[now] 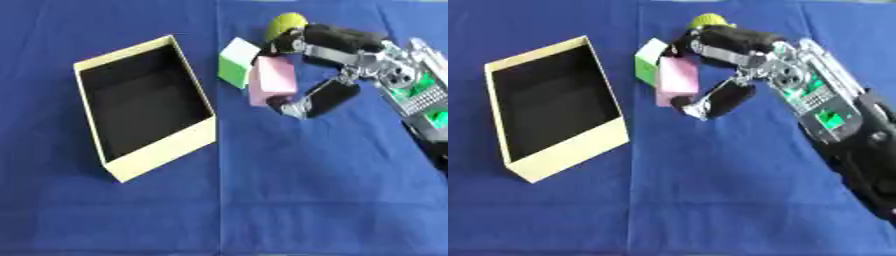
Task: Pick up objects on the table and place them in the box.
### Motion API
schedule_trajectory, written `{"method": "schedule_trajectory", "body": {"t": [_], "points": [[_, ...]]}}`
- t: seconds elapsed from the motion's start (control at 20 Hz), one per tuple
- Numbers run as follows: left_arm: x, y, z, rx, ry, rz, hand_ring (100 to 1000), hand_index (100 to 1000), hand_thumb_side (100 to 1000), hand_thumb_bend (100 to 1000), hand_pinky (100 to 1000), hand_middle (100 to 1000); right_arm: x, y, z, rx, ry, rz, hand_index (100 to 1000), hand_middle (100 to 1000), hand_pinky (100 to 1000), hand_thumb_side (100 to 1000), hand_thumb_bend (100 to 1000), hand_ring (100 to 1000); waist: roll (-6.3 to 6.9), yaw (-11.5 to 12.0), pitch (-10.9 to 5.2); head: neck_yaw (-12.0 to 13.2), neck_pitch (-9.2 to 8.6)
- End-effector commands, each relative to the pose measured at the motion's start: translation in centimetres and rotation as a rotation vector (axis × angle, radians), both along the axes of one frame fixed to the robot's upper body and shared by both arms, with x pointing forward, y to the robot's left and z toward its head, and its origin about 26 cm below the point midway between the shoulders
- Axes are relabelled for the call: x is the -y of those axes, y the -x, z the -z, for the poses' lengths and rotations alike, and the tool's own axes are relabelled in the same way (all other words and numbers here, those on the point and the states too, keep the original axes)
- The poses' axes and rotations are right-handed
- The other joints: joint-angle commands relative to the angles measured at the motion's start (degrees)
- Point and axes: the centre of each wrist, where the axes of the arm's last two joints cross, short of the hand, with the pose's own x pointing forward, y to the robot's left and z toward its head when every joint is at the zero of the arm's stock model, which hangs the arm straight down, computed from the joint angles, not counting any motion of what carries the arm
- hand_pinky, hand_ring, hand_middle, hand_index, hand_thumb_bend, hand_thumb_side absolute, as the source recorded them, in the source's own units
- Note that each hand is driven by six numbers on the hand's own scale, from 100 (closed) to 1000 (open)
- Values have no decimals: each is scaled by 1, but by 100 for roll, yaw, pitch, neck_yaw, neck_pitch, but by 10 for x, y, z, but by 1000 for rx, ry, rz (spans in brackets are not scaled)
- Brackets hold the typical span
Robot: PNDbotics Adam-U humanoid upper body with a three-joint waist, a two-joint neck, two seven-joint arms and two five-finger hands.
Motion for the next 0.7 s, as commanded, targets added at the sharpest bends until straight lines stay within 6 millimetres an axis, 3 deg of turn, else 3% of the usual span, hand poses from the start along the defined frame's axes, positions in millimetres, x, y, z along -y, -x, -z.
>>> {"method": "schedule_trajectory", "body": {"t": [0.05, 0.4, 0.7], "points": [[1, 3, -10, 45, -10, 7, 841, 809, 641, 198, 713, 773, -19, 4, -21, 38, -19, -72, 641, 325, 864, 100, 100, 781, 24, 23, -140, -88, 23], [9, 1, -18, 115, 13, 45, 830, 809, 611, 226, 719, 766, -75, -17, -39, 64, -34, -158, 638, 322, 870, 100, 100, 774, 53, 217, -68, -328, -16], [18, 0, -24, 161, 16, 91, 825, 809, 601, 236, 721, 763, -110, -48, -22, 54, 13, -137, 647, 334, 870, 100, 100, 778, 41, 377, -28, -489, -74]]}}
